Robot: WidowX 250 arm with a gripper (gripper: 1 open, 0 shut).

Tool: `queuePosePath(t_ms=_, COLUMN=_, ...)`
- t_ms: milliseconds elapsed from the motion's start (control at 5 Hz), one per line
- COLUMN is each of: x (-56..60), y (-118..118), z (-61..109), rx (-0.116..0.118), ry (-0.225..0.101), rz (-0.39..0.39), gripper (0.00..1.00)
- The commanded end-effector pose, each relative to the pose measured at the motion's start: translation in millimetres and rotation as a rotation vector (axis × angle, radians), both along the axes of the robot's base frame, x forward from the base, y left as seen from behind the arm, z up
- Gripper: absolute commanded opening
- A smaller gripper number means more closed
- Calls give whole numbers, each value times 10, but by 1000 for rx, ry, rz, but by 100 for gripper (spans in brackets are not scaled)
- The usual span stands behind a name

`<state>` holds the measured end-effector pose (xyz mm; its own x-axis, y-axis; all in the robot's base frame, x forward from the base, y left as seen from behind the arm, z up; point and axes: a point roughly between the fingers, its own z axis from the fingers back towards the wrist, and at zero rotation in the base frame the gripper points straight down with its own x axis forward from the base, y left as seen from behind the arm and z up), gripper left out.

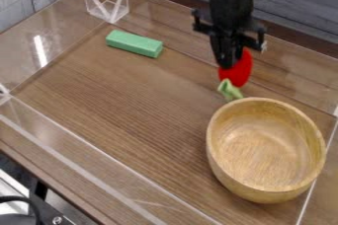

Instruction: Move the red object to the left side of the table

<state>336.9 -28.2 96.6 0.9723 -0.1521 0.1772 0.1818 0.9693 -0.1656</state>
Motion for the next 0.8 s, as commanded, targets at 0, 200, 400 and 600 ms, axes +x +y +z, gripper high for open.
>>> queuePosePath(t_ms=0, x=43, y=92, z=463, rx=-9, ry=-117, rz=5, gripper=0)
queuePosePath(t_ms=200, x=-15, y=211, z=542, rx=-8, ry=-124, rz=4, gripper=0)
queuePosePath(t_ms=400, x=-143, y=297, z=455, rx=9, ry=-93, rz=-17, gripper=0)
queuePosePath(t_ms=600, x=-204, y=448, z=382, rx=27, ry=-77, rz=-9, gripper=0)
